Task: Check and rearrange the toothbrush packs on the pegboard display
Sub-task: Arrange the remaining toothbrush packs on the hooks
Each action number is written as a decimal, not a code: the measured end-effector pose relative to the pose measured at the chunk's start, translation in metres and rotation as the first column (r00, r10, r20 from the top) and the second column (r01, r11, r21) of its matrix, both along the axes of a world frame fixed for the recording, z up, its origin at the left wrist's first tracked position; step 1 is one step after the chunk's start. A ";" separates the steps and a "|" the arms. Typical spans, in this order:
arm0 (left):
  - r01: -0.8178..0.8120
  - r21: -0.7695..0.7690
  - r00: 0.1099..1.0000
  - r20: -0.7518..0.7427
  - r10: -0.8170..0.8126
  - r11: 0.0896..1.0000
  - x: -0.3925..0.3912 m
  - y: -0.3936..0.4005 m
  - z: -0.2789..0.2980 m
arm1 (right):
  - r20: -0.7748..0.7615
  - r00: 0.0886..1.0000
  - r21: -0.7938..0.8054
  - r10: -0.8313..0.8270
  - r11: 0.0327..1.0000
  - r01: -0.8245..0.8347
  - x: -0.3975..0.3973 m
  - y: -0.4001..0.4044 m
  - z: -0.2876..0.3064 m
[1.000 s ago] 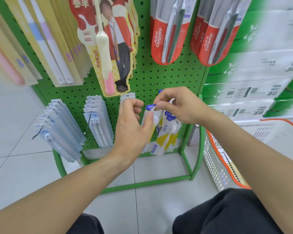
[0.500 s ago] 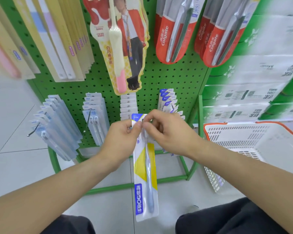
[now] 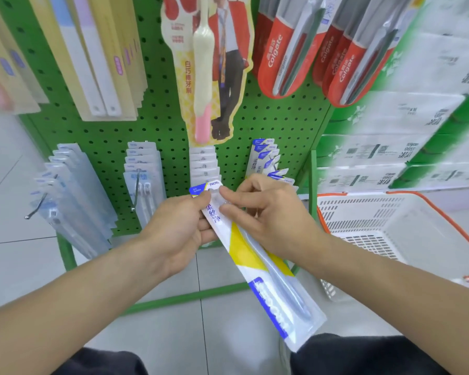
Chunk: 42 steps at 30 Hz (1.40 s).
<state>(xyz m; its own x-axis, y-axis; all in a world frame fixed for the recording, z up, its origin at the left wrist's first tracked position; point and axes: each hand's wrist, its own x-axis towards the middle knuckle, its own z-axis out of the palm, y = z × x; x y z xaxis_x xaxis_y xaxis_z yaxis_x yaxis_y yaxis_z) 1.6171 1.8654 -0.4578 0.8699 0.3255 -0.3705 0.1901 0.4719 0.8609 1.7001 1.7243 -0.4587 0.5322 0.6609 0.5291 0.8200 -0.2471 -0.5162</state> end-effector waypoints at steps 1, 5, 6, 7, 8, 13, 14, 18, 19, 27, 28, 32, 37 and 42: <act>-0.011 -0.024 1.000 0.000 0.011 1.000 0.001 -0.001 0.000 | 0.022 1.000 0.000 -0.006 1.000 0.006 -0.001 -0.002 0.001; -0.008 0.004 1.000 0.026 0.008 1.000 0.004 -0.014 0.003 | 0.029 0.995 0.053 -0.092 0.995 0.090 -0.006 -0.013 0.006; -0.001 0.016 0.999 0.035 0.001 1.000 0.004 -0.017 0.003 | 0.007 0.994 0.069 -0.113 0.991 0.112 -0.006 -0.016 0.010; 0.002 0.027 0.999 0.043 -0.003 1.000 0.004 -0.019 0.004 | -0.023 0.991 0.067 -0.135 0.988 0.136 -0.007 -0.019 0.014; -0.006 0.034 0.999 0.051 0.004 0.999 0.003 -0.020 0.005 | -0.074 0.985 0.042 -0.156 0.986 0.159 -0.009 -0.020 0.019; -0.136 0.098 0.987 0.097 0.127 0.986 0.000 -0.016 0.010 | -0.390 0.886 -0.210 -0.251 0.961 0.180 -0.017 -0.013 0.030; -0.151 0.129 0.985 0.105 0.138 0.980 -0.002 -0.014 0.011 | -0.466 0.854 -0.260 -0.231 0.959 0.117 -0.016 -0.014 0.029; -0.225 0.240 0.971 0.133 0.198 0.944 -0.013 -0.009 0.011 | -0.843 0.538 -0.303 -0.024 0.846 -0.438 -0.014 -0.029 0.030; -0.251 0.255 0.965 0.136 0.223 0.934 -0.015 -0.007 0.011 | -0.879 0.476 -0.284 0.020 0.779 -0.558 -0.013 -0.032 0.032; -0.023 0.348 0.999 -0.019 0.032 0.937 -0.034 -0.008 0.014 | -0.931 0.362 -0.206 0.055 0.740 -0.640 -0.008 -0.027 0.028; 0.024 0.351 0.999 -0.030 -0.014 0.936 -0.038 -0.010 0.013 | -0.926 0.375 -0.217 0.039 0.759 -0.614 -0.008 -0.027 0.026; -0.004 0.371 0.999 -0.029 0.016 0.929 -0.042 -0.005 0.008 | -0.932 0.362 -0.193 0.020 0.818 -0.542 -0.013 -0.030 0.018; -0.091 0.389 0.995 0.008 0.096 0.917 -0.033 0.000 0.003 | -0.912 0.401 -0.198 0.085 0.766 -0.612 -0.012 -0.034 0.018; 0.195 0.424 0.981 -0.090 -0.174 0.884 -0.039 0.005 0.000 | -0.886 0.457 -0.224 0.081 0.788 -0.574 -0.007 -0.028 0.020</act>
